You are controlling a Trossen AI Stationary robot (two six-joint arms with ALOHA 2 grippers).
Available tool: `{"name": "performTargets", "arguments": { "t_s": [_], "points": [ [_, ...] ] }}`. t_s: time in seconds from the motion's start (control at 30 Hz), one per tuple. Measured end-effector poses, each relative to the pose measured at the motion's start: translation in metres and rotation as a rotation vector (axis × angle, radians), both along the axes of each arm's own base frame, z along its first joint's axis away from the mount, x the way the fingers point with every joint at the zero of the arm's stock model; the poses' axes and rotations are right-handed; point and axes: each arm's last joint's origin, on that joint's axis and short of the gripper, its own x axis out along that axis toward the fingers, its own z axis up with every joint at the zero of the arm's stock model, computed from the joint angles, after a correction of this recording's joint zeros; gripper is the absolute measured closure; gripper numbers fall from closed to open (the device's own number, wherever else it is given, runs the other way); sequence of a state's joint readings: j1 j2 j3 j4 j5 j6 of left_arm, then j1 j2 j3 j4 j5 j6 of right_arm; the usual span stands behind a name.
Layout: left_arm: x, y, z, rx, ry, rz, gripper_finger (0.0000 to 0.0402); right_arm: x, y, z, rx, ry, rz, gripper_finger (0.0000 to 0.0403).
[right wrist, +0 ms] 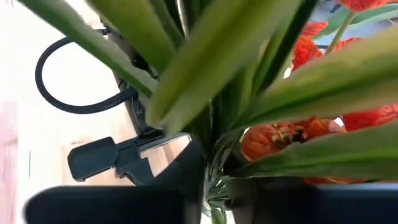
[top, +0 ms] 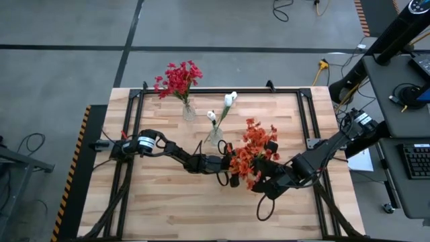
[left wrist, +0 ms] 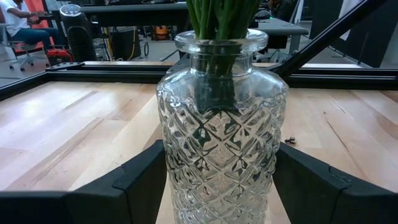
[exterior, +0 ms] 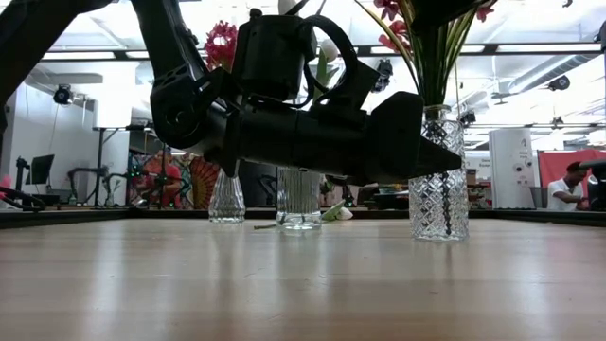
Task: Sort flowers into vase by color
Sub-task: Put the orange sprig flower into the bottom right transparent glass vase
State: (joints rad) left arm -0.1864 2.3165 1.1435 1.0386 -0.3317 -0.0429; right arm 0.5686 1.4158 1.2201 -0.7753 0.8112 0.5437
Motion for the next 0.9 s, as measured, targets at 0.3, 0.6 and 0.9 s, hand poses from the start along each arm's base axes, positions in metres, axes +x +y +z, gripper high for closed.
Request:
{"name": "performTargets", "arguments": {
  "t_s": [0.3, 0.6, 0.9],
  "points": [
    [0.0, 0.0, 0.0, 0.0, 0.0, 0.0, 0.0155, 0.002, -0.003, 0.0, 0.022, -0.014, -0.03, 0.0383],
    [0.0, 0.0, 0.0, -0.001, 0.0, 0.0, 0.0155, 0.005, -0.009, 0.0, 0.04, -0.007, -0.046, 0.0384],
    [0.0, 0.0, 0.0, -0.001, 0.0, 0.0, 0.0155, 0.006, -0.013, -0.003, 0.055, 0.007, -0.05, 0.0385]
  ]
}}
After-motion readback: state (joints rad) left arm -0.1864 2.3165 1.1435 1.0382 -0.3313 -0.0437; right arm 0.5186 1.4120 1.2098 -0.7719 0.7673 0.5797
